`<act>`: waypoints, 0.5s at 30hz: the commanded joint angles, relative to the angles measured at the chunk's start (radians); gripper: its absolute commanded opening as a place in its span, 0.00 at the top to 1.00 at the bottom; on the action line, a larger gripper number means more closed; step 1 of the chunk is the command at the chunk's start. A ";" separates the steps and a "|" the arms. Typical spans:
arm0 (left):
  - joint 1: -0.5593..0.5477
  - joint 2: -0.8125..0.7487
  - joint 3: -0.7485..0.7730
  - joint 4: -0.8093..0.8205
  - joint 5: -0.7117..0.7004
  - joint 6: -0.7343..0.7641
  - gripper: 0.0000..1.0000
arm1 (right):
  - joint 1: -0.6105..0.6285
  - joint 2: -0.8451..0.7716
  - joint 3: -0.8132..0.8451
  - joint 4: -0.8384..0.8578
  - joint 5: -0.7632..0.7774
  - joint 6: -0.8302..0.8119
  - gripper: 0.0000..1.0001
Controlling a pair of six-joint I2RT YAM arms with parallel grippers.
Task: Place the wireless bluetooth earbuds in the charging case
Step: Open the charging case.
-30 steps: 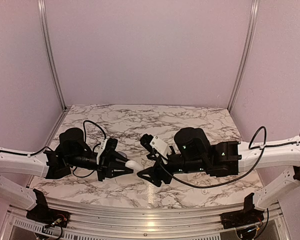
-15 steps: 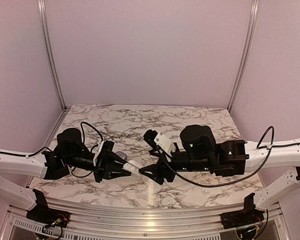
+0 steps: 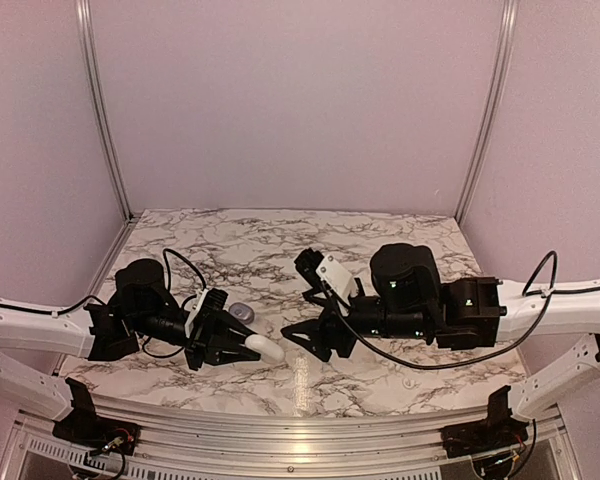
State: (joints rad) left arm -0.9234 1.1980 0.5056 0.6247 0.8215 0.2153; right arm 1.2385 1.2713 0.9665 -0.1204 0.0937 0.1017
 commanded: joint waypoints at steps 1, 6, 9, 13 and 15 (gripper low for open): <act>-0.005 -0.018 -0.003 0.002 -0.010 0.002 1.00 | -0.002 -0.016 0.008 0.028 -0.116 -0.006 0.22; -0.006 -0.015 0.003 0.001 -0.036 -0.009 1.00 | 0.065 0.029 0.020 0.024 -0.055 -0.047 0.19; -0.005 -0.015 0.006 0.000 -0.035 -0.016 1.00 | 0.083 0.075 0.051 0.008 0.001 -0.054 0.18; -0.005 -0.022 0.004 -0.001 -0.035 -0.019 1.00 | 0.083 0.116 0.075 -0.001 -0.003 -0.063 0.17; -0.005 -0.024 0.002 -0.002 -0.032 -0.018 1.00 | 0.084 0.124 0.078 0.001 0.010 -0.063 0.17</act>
State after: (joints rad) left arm -0.9241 1.1976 0.5056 0.6235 0.7879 0.2047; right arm 1.3193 1.3815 0.9878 -0.1173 0.0662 0.0540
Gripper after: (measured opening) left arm 0.199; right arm 0.829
